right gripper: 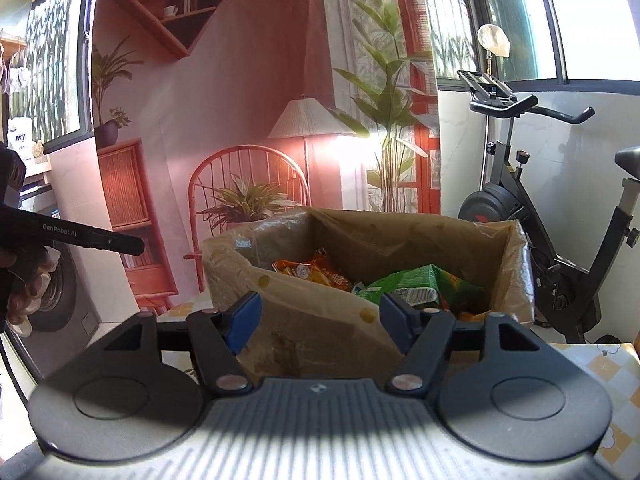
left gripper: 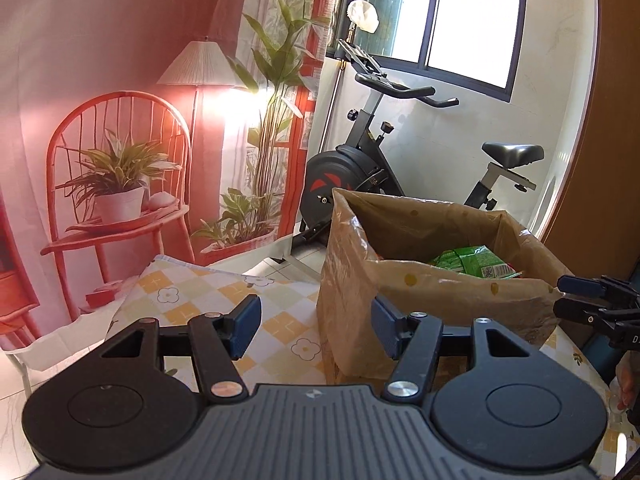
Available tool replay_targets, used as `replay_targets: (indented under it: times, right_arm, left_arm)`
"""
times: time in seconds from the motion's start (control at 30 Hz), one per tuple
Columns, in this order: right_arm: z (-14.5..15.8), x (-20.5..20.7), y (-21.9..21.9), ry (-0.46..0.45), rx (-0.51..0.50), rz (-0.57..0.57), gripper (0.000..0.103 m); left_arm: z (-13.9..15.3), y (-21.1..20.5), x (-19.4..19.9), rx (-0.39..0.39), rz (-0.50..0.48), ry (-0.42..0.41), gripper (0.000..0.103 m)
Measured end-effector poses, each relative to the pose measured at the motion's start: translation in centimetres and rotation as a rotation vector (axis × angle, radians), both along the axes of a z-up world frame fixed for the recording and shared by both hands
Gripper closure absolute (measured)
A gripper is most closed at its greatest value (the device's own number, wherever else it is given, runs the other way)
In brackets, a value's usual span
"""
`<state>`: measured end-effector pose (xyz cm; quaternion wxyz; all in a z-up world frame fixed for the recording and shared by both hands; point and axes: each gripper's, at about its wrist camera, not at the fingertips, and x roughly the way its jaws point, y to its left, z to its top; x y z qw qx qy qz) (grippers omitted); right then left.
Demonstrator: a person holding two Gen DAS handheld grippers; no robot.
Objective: Organize snacks
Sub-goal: 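Withdraw both tools toward the cracker packet and gold foil packet, then grasp the white cracker packet with the right gripper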
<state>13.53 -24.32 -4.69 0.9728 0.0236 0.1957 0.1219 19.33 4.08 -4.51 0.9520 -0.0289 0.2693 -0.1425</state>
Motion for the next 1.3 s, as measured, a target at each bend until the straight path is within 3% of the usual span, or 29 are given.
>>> replay_targets:
  times: [0.17, 0.33, 0.6, 0.77, 1.13, 1.3]
  right_arm:
    - [-1.3, -0.1, 2.7, 0.010, -0.029, 0.107, 0.033]
    - [-3.4, -0.1, 4.5, 0.056, -0.036, 0.172, 0.033]
    - [-8.2, -0.7, 5.1, 0.198, -0.053, 0.221, 0.033]
    - [-11.6, -0.7, 5.1, 0.306, -0.113, 0.264, 0.029]
    - [-15.7, -1.1, 5.7, 0.430, -0.217, 0.365, 0.016]
    - [-17.3, -0.5, 6.1, 0.486, -0.248, 0.391, 0.016]
  left_arm:
    - [-1.2, 3.5, -1.9, 0.010, 0.080, 0.036, 0.040]
    - [-2.7, 5.6, -3.2, -0.030, 0.141, 0.060, 0.040]
    - [-6.0, 3.8, -4.3, 0.000, 0.158, 0.092, 0.040]
    - [-8.0, 3.5, -4.2, -0.037, 0.186, 0.137, 0.040]
    - [-9.5, 2.2, -4.0, -0.007, 0.159, 0.185, 0.040]
    - [-9.7, 1.3, -3.9, 0.000, 0.139, 0.192, 0.040]
